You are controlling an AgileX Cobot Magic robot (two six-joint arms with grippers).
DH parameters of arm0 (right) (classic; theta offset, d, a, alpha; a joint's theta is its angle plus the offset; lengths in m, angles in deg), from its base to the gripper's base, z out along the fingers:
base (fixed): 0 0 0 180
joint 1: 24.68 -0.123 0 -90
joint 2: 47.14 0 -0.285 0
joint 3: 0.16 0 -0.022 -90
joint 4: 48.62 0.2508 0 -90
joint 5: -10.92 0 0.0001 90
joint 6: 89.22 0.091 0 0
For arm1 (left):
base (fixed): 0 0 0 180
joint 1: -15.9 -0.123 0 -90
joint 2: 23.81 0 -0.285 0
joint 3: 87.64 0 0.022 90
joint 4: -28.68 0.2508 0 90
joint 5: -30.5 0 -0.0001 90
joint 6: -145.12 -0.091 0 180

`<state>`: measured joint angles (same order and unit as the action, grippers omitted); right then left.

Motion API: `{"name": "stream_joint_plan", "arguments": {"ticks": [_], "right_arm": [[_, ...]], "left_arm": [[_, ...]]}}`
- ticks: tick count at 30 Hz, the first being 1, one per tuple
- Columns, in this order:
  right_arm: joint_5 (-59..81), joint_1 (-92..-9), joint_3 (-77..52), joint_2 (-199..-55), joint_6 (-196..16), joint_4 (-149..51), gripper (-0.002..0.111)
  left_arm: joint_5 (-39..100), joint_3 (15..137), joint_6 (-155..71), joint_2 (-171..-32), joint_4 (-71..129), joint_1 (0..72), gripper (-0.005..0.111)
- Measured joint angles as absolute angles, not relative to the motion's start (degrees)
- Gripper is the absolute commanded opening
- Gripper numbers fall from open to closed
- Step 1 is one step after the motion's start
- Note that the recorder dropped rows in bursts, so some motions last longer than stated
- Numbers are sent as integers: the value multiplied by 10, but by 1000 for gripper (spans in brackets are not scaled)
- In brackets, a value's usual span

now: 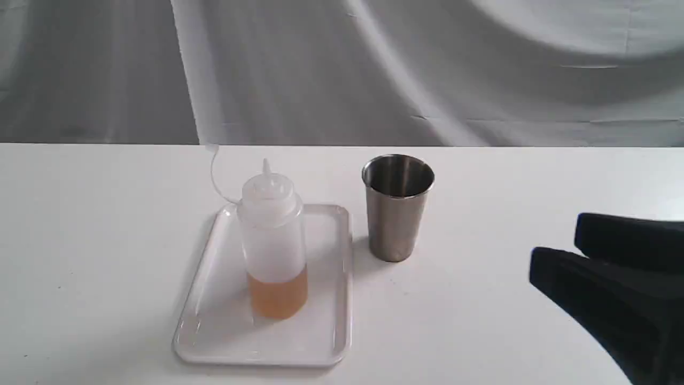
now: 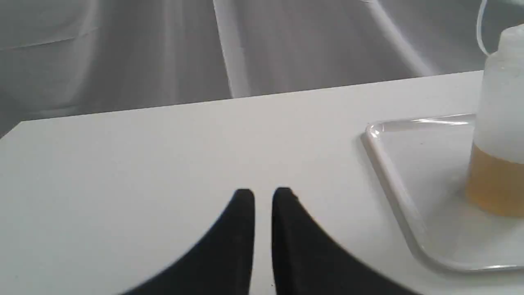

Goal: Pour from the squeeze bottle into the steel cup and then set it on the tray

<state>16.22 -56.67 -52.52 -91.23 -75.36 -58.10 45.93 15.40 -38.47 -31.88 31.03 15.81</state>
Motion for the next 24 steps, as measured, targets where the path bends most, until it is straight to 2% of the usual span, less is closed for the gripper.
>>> {"name": "stream_joint_plan", "arguments": {"ticks": [6, 24], "right_arm": [[163, -567, -554, -867, -754, -581, 0], [180, -567, -559, -861, -741, -570, 0]], "left_arm": [[459, 154, -385, -319, 310, 158, 8], [459, 154, -385, -319, 310, 158, 8]]}}
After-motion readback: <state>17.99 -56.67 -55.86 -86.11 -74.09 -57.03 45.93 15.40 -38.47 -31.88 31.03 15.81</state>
